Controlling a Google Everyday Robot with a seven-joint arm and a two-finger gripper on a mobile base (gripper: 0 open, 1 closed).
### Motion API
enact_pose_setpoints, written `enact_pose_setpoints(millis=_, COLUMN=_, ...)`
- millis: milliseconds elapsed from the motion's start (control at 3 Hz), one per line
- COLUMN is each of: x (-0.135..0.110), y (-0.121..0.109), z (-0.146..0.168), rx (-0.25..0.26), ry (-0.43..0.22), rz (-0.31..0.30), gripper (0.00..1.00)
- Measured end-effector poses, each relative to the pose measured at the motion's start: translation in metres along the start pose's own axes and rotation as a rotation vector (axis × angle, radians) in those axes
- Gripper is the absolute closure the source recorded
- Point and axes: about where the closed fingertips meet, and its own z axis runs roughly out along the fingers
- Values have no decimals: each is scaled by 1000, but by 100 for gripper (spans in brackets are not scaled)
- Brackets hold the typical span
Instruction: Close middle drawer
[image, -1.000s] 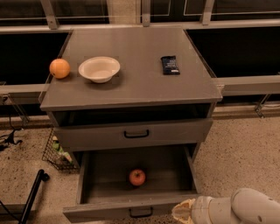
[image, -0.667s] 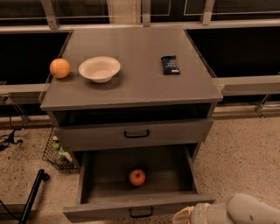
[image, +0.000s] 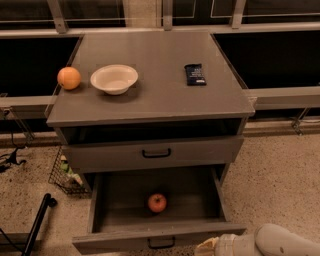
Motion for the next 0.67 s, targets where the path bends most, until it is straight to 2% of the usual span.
enact_pose_setpoints(millis=667, x=6, y=-15, z=26, rx=4, ry=-34, rz=-35, gripper=100)
